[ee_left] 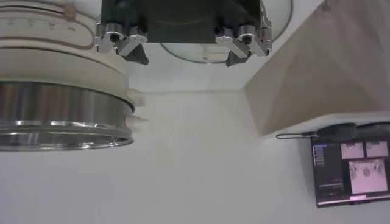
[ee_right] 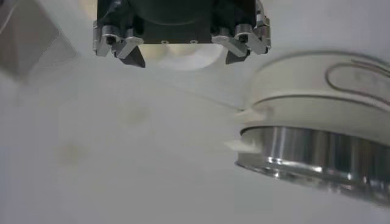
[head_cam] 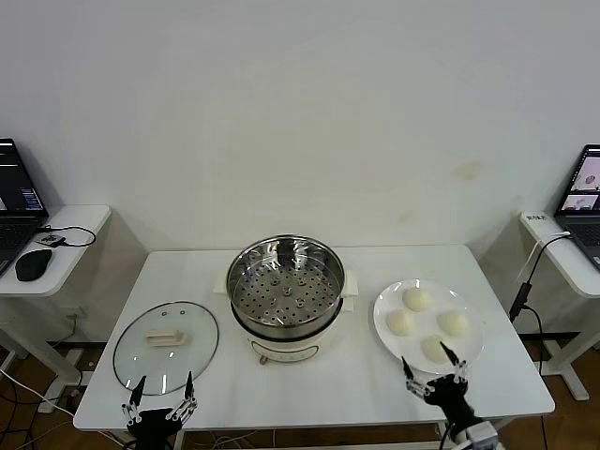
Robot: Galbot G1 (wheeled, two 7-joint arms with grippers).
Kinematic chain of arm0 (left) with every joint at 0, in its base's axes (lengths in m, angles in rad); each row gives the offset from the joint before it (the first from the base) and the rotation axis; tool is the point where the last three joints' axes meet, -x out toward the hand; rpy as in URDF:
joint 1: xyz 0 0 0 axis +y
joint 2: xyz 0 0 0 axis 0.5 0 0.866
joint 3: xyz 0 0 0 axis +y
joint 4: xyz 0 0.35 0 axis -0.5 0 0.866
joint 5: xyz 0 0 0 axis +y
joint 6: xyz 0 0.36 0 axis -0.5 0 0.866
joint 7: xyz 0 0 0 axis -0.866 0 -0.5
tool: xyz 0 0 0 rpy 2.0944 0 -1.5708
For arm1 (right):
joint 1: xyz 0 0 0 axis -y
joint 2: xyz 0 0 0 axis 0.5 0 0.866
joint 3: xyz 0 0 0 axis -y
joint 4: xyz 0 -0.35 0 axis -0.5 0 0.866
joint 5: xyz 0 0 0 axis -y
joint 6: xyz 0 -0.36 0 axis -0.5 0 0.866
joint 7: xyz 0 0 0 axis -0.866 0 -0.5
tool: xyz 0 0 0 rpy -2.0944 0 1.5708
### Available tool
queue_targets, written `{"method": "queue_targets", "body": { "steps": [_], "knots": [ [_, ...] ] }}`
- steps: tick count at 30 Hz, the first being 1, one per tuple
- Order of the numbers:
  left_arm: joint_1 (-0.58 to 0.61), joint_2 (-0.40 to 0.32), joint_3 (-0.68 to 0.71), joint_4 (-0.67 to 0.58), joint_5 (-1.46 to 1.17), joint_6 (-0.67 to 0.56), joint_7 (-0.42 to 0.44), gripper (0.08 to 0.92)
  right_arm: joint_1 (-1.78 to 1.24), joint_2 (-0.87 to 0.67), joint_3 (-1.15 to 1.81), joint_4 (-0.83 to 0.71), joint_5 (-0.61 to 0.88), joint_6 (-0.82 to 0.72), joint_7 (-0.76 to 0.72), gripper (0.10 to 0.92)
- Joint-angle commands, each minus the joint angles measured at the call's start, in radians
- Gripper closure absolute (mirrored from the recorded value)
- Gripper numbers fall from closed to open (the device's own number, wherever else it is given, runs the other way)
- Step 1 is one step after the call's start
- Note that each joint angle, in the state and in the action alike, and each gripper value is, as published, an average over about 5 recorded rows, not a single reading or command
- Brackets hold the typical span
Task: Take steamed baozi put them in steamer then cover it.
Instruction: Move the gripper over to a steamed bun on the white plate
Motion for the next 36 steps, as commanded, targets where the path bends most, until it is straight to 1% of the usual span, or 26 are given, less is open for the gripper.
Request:
{"method": "queue_targets", "body": {
  "steps": [1, 4, 6, 9, 13, 18, 20, 25, 31, 36],
  "knots": [
    [-0.009, 0.009, -0.015, -0.010, 0.079, 0.053, 0.005, 0.177, 0.108, -0.141, 0.038, -0.029, -0.249, -0.002, -0.029, 0.203],
    [-0.006, 0.006, -0.012, -0.014, 0.111, 0.068, -0.003, 0.177, 0.196, -0.228, 0.023, -0.081, -0.317, 0.009, -0.102, 0.203],
    [-0.006, 0.003, -0.010, -0.019, 0.128, 0.086, -0.010, 0.177, 0.276, -0.291, -0.007, -0.126, -0.324, -0.003, -0.169, 0.203],
    [-0.005, 0.002, -0.008, -0.023, 0.143, 0.109, -0.017, 0.177, 0.404, -0.372, -0.074, -0.206, -0.316, -0.011, -0.271, 0.203],
    [-0.001, -0.002, -0.010, -0.023, 0.155, 0.122, -0.017, 0.177, 0.579, -0.467, -0.200, -0.331, -0.305, 0.022, -0.397, 0.203],
    [0.006, -0.005, -0.015, -0.018, 0.183, 0.125, -0.026, 0.177, 0.787, -0.560, -0.385, -0.459, -0.242, 0.012, -0.535, 0.203],
    [0.007, -0.008, -0.017, -0.015, 0.203, 0.123, -0.033, 0.177, 0.867, -0.581, -0.476, -0.504, -0.238, 0.015, -0.593, 0.203],
    [0.008, -0.010, -0.020, -0.012, 0.221, 0.123, -0.044, 0.177, 1.083, -0.576, -0.720, -0.640, -0.222, 0.025, -0.701, 0.203],
    [0.003, -0.007, -0.034, -0.006, 0.219, 0.125, -0.045, 0.177, 1.329, -0.477, -0.994, -0.824, -0.161, 0.053, -0.797, 0.203],
    [0.001, -0.003, -0.045, 0.002, 0.217, 0.126, -0.043, 0.177, 1.438, -0.392, -1.139, -0.927, -0.102, 0.064, -0.852, 0.203]
  ]
}}
